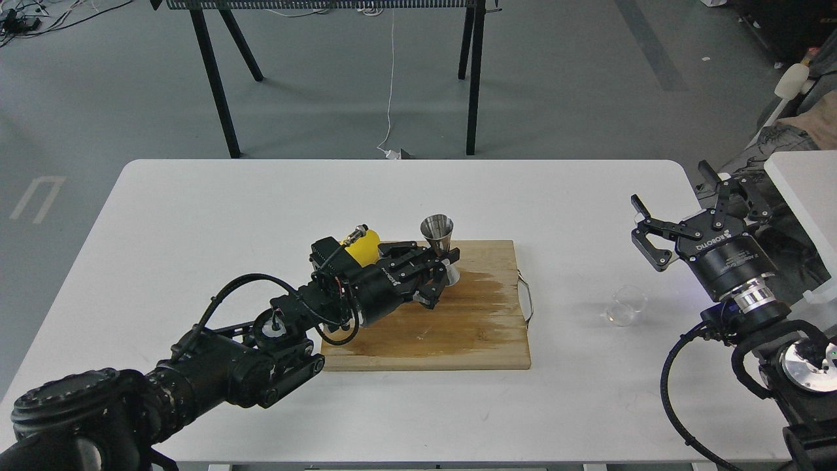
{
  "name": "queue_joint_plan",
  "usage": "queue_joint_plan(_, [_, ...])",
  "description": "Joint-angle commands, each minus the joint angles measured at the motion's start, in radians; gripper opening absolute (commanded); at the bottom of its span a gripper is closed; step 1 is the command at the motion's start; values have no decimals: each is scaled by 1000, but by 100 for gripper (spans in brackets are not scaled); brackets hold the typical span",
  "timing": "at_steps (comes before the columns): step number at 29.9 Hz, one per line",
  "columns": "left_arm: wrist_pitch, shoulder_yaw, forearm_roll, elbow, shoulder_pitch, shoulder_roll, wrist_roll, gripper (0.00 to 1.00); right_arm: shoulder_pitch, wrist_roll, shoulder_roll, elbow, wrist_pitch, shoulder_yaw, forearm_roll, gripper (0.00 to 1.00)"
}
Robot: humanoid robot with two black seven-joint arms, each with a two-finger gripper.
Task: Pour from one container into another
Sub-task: 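Carry the jigger over the cutting board and tilt it to pour, then set the jigger upright on the cutting board and open the left gripper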
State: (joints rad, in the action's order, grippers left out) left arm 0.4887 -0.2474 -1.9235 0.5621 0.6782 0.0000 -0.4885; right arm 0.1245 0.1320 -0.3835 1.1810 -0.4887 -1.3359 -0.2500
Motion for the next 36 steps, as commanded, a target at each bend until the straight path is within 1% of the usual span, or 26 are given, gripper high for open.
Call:
queue_joint_plan(1, [0,17,0,-28,-22,0,0,10,0,0,0,0,0,3,0,99])
queue_joint_plan(7, [0,20,-2,-50,-51,0,0,10,0,0,0,0,0,4,0,99])
queue_joint_plan(14, [0,20,-2,-70,-52,0,0,10,-2,0,0,0,0,4,0,99])
queue_joint_plan(18, [0,20,-2,-70,-55,0,0,14,-3,0,0,0,0,6,0,99])
queue_joint_plan(21, [0,20,-2,-70,-60,0,0,18,-3,0,0,0,0,6,0,99])
queue_joint_plan(30, [0,20,-2,-68,-63,0,0,42,-5,0,0,0,0,4,0,99])
queue_joint_plan(35, [0,20,-2,-60,-66,0,0,52,-6,0,0,0,0,3,0,99])
queue_joint_plan(36, [0,20,-2,-59,-68,0,0,56,-8,0,0,0,0,3,0,99])
